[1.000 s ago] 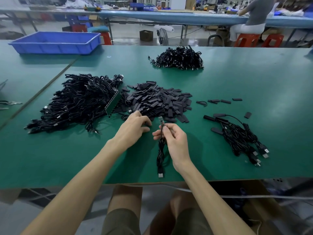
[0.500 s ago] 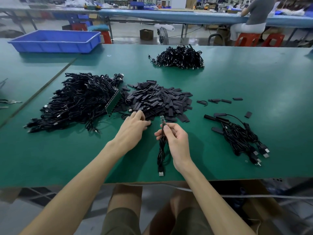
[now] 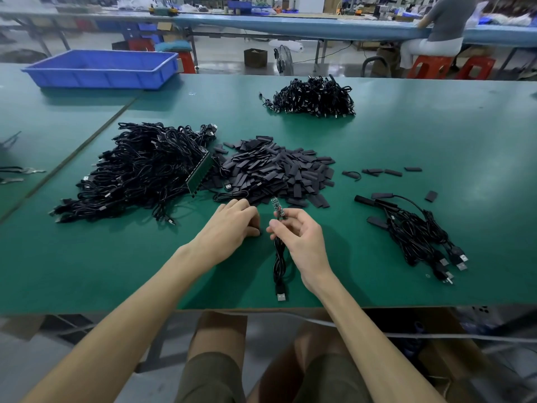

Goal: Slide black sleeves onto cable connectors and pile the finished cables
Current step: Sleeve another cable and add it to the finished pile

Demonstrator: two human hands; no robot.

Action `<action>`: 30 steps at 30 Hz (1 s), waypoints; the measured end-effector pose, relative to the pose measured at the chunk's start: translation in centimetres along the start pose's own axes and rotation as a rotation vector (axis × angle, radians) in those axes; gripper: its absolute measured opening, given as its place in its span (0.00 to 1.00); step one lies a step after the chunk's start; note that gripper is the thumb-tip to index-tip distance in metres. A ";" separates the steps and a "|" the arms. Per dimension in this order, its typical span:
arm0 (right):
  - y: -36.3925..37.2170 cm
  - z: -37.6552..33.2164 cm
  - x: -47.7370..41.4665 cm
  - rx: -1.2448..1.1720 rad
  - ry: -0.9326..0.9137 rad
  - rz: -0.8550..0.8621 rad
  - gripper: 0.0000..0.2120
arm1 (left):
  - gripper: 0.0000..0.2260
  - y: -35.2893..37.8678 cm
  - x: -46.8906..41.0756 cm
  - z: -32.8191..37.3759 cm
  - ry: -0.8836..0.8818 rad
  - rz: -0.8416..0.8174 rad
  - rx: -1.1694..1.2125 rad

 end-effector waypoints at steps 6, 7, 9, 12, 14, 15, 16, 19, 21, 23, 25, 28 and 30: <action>0.1 -0.2 0.1 0.021 -0.037 -0.021 0.07 | 0.07 0.3 0.3 0.0 -0.025 -0.011 0.006; 0.1 -0.2 0.1 0.017 -0.037 -0.017 0.07 | 0.07 0.3 0.4 -0.1 -0.027 -0.018 0.016; 0.0 -0.1 0.1 0.010 -0.031 -0.005 0.06 | 0.07 0.0 0.5 -0.3 -0.031 -0.027 0.035; 0.0 -0.1 0.1 0.022 -0.023 0.006 0.05 | 0.06 -0.4 0.7 -0.5 -0.041 -0.029 0.042; 0.0 -0.1 0.1 0.023 -0.021 0.010 0.05 | 0.05 -0.7 0.7 -0.6 -0.052 -0.039 0.056; 0.0 -0.1 0.1 0.022 -0.020 0.012 0.05 | 0.05 -0.7 0.7 -0.6 -0.068 -0.045 0.089; 0.0 -0.1 0.1 0.022 -0.019 0.013 0.05 | 0.05 -0.7 0.8 -0.7 -0.083 -0.052 0.133; 0.1 -0.2 0.1 0.023 -0.022 0.012 0.05 | 0.02 -0.8 1.0 -0.7 -0.101 -0.023 0.268; 0.1 -0.3 0.2 0.026 -0.022 0.008 0.05 | 0.04 -0.9 1.1 -0.6 -0.090 0.016 0.318; 0.2 -0.3 0.2 0.033 -0.019 0.005 0.05 | 0.04 -0.8 1.2 -0.6 -0.075 0.002 0.252; 0.3 -0.3 0.2 0.036 -0.017 0.005 0.05 | 0.05 -0.5 1.4 -0.6 -0.057 -0.008 0.155; 0.3 -0.3 0.2 0.045 -0.016 0.006 0.05 | 0.08 -0.4 1.6 -0.6 -0.039 -0.001 0.094; 0.3 -0.3 0.2 0.051 -0.016 0.006 0.05 | 0.10 -0.6 1.8 -0.5 -0.013 0.024 0.043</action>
Point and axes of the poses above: each hand's wrist, its own x-axis away from the middle knuckle, its own y-axis out of the palm, z = x × y, the point moved 2 cm from there along -x, towards the middle knuckle, and after that the axes turned 9 degrees about -x, right-handed, at the moved point
